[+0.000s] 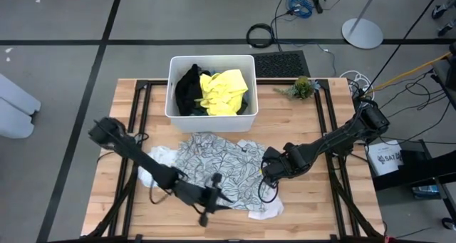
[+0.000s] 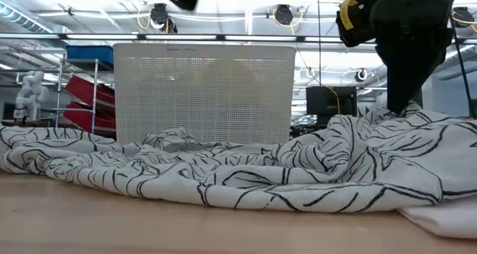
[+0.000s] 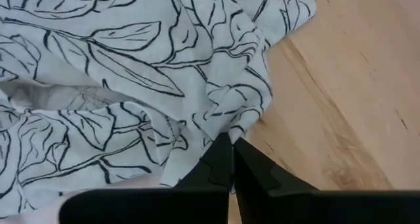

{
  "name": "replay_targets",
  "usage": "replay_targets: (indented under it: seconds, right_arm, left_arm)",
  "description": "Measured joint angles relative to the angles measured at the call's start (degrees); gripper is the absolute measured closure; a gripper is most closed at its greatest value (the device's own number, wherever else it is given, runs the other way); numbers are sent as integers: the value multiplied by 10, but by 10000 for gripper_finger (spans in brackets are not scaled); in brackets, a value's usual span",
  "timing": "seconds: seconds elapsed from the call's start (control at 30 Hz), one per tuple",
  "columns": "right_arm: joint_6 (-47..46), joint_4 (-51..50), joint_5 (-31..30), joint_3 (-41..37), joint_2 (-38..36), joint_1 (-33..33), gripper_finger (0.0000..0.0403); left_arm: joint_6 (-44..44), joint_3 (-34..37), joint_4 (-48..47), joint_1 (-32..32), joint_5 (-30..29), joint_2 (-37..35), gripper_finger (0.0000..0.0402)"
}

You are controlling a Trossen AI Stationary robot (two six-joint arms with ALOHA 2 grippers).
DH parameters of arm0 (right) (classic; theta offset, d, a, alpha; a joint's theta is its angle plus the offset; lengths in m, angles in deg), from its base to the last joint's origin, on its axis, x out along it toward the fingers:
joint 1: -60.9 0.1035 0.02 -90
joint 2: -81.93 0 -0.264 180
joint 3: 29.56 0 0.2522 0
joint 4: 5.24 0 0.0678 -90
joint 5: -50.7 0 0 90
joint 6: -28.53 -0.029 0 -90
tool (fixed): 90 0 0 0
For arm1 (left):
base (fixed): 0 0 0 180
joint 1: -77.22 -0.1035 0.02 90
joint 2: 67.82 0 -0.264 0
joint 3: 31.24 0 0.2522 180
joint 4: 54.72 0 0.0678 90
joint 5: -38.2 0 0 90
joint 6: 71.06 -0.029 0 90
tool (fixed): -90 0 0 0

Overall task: Fold laundry
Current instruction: Fold the white patterned blouse

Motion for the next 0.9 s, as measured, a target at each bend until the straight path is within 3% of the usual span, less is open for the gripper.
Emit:
replay_targets:
  seconds: [0.2, 0.37, 0.5, 0.9]
  right_arm:
    - [14, 19, 1, 0, 0, 0, 403]
    - [35, 33, -1, 0, 0, 0, 403]
    - [38, 34, -1, 0, 0, 0, 403]
    - [42, 45, -1, 0, 0, 0, 403]
  left_arm:
    - [32, -88, -68, -11, -33, 108, 307]
    - [46, -182, -177, -21, 0, 184, 307]
    - [44, -235, -195, -19, 12, 217, 307]
    - [75, -246, -244, -52, 41, 234, 307]
